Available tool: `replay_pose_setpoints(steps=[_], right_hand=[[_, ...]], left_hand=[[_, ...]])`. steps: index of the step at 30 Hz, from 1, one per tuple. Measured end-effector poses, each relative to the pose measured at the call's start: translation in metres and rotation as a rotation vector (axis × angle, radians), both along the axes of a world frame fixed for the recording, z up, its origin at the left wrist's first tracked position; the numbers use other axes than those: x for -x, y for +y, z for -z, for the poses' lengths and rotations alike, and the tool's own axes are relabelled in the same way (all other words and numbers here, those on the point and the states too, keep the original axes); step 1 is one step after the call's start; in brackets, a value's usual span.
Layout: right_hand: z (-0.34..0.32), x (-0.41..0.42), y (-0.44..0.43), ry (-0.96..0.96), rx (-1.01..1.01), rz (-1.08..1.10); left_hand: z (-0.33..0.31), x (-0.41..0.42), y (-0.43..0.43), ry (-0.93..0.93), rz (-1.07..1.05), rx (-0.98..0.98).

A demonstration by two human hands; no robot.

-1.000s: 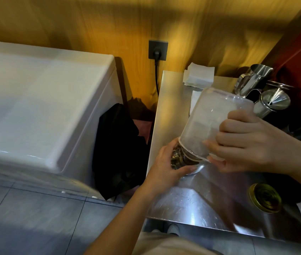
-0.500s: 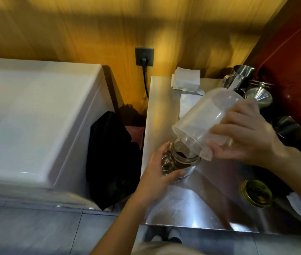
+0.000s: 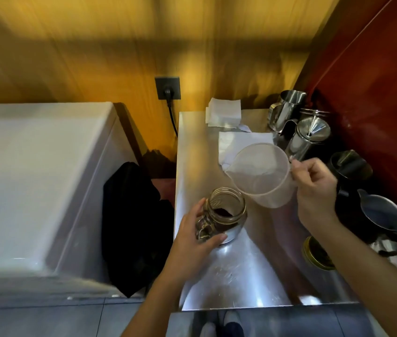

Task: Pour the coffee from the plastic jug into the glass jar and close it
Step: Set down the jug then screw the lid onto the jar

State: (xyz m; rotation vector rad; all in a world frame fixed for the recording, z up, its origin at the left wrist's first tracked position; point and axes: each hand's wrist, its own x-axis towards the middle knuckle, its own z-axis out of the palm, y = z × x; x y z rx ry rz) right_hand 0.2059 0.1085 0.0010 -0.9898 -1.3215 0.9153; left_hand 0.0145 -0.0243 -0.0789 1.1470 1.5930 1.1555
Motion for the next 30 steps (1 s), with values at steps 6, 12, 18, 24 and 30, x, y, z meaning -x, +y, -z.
replay_pose_setpoints(steps=[6,12,18,24,30], right_hand=[[0.037,-0.001,0.004,0.314,0.276,0.154],[0.065,-0.009,0.005,0.222,0.300,0.160],[0.077,-0.017,0.001,0.222,0.301,0.149],[0.077,-0.026,-0.001,0.102,0.335,0.117],[0.069,-0.038,-0.014,-0.057,0.281,0.126]], left_hand=[[0.004,0.001,0.001,0.050,0.000,-0.003],[0.006,0.002,0.001,0.020,-0.006,-0.005],[0.005,0.001,0.002,0.016,0.009,-0.042],[0.002,-0.001,0.009,0.047,0.002,-0.104],[0.003,-0.005,0.016,0.030,0.014,-0.130]])
